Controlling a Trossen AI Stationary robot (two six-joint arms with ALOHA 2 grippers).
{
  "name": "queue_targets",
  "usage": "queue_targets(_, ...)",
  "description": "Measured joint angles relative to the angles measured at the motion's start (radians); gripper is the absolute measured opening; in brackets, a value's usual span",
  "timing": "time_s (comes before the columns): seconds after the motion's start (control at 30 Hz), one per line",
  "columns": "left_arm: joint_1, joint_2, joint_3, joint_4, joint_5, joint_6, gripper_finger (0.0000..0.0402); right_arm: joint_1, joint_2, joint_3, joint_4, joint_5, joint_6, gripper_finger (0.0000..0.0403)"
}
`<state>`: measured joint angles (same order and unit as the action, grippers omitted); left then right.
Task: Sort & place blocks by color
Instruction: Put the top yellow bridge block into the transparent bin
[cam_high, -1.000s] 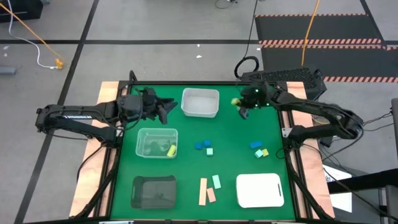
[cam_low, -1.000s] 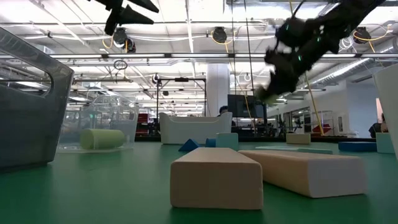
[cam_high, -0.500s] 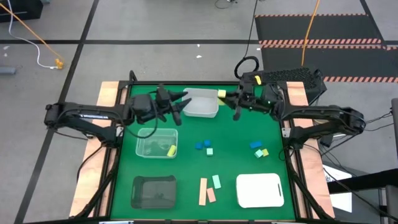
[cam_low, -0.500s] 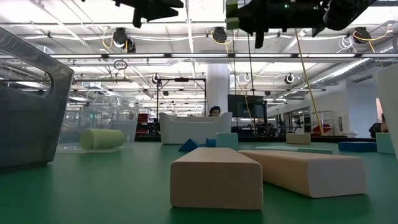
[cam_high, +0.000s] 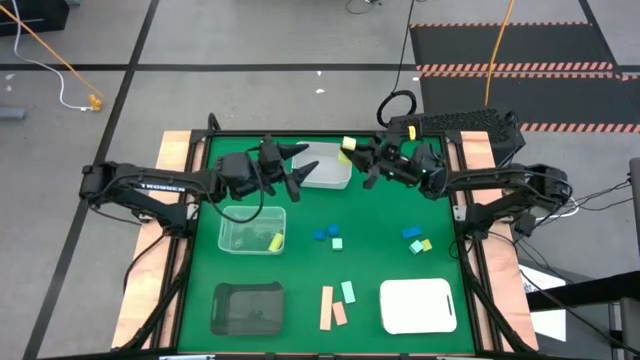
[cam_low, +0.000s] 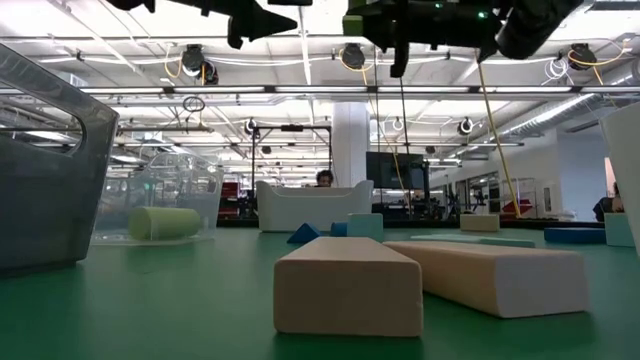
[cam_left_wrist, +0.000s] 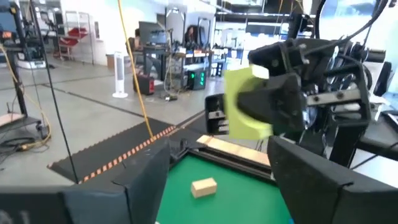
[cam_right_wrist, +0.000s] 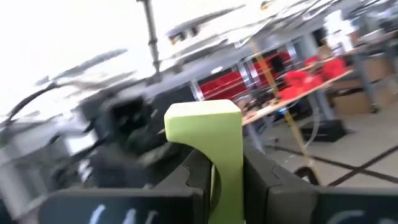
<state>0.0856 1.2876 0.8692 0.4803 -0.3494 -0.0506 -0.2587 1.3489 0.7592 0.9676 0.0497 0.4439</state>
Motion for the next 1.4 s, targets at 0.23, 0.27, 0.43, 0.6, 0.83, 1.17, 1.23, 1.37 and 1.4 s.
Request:
queue_targets(0.23, 0.000, 0.027, 0.000, -0.009, -0.007, 0.097, 0.0286, 0.036, 0.099, 0.177, -0.115, 0.142, 0.037, 0.0036)
queue_targets(0.27, 0.000, 0.029, -0.002, -0.015, -0.023, 0.115, 0.0284, 0.041, 0.113, 0.204, -0.152, 0.157, 0.044, 0.0036)
queue_targets(0.43, 0.000, 0.053, 0.000, -0.010, -0.129, 0.201, 0.0275, 0.053, 0.176, 0.314, -0.273, 0.169, 0.044, 0.0037)
queue_targets(0.6, 0.000, 0.066, 0.000, 0.002, -0.193, 0.209, 0.0277, 0.065, 0.189, 0.345, -0.310, 0.240, 0.043, 0.0037)
queue_targets(0.83, 0.000, 0.087, 0.000, 0.100, -0.201, 0.219, 0.0277, 0.068, 0.190, 0.346, -0.331, 0.291, 0.077, 0.0037)
queue_targets(1.17, 0.000, 0.101, -0.001, 0.106, -0.202, 0.247, 0.0273, 0.084, 0.256, 0.346, -0.269, 0.294, 0.153, 0.0038)
queue_targets(1.23, 0.001, 0.101, -0.001, 0.105, -0.201, 0.259, 0.0274, 0.083, 0.259, 0.346, -0.261, 0.293, 0.157, 0.0038)
queue_targets(1.37, -0.001, 0.101, 0.000, 0.086, -0.192, 0.255, 0.0274, 0.084, 0.258, 0.346, -0.253, 0.289, 0.145, 0.0038)
queue_targets(1.4, -0.001, 0.101, 0.000, 0.073, -0.191, 0.256, 0.0272, 0.084, 0.259, 0.346, -0.252, 0.288, 0.145, 0.0038)
